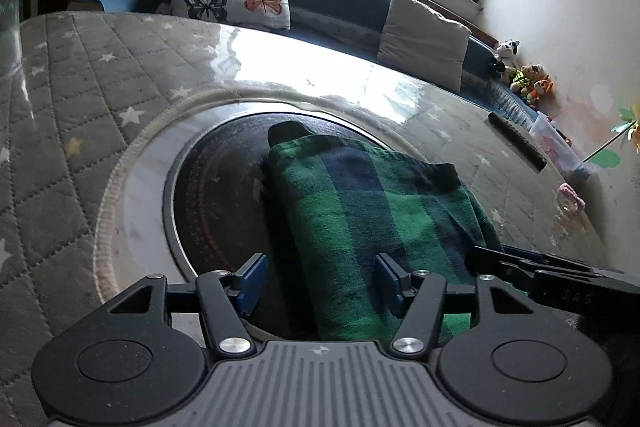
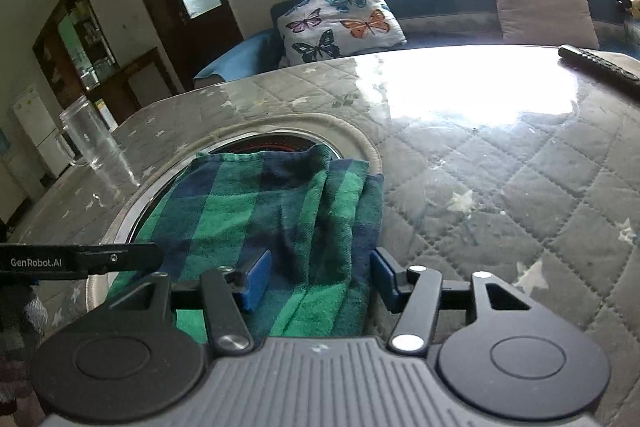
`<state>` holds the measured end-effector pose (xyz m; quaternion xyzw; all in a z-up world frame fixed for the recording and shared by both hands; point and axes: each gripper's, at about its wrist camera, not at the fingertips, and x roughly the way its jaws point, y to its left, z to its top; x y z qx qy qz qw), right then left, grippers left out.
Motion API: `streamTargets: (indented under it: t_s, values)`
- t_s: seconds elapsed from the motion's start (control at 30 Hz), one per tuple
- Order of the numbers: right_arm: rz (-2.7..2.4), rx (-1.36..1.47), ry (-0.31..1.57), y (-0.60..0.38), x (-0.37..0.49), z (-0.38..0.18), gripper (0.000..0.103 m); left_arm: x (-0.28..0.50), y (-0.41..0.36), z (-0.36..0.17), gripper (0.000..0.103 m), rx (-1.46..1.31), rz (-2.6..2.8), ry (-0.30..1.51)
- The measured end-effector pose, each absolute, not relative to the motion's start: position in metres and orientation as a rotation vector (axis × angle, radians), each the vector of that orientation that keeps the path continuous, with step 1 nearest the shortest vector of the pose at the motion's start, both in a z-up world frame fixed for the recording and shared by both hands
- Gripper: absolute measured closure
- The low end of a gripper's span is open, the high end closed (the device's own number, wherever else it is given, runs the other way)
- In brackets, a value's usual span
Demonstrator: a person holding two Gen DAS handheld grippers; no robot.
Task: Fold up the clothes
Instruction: 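Carry the folded shirt with both grippers toward the glass mug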
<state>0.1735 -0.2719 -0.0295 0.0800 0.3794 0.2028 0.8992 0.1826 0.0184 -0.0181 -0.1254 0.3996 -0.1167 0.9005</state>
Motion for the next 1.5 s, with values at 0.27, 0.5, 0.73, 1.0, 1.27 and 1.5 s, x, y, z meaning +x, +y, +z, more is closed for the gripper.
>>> streamTargets:
  t_s: [0.27,0.5,0.73,1.0,1.27,1.5]
  values:
    - [0.439,0.19,0.8,-0.275,0.164,-0.028,0.079,0.185,0.013,-0.019,0.065,-0.278,-0.27,0.84]
    - [0.459,0.214,0.813,-0.279,0.154,-0.027,0.083,0.177,0.013,-0.017,0.066,-0.272,-0.301,0.848]
    - [0.452,0.244,0.809,-0.283,0.157,-0.029,0.075,0.176,0.011,-0.02,0.06,-0.265,-0.3,0.852]
    - [0.45,0.261,0.802,-0.278,0.153,-0.03,0.084,0.171,0.012,-0.018,0.074,-0.268,-0.293,0.833]
    - [0.5,0.238,0.782,-0.256,0.134,-0.012,0.086,0.143,0.036,-0.006,0.081,-0.301,-0.264,0.793]
    - [0.587,0.186,0.783,-0.207,0.126,0.005,0.087,0.108,0.082,0.006,0.082,-0.329,-0.196,0.75]
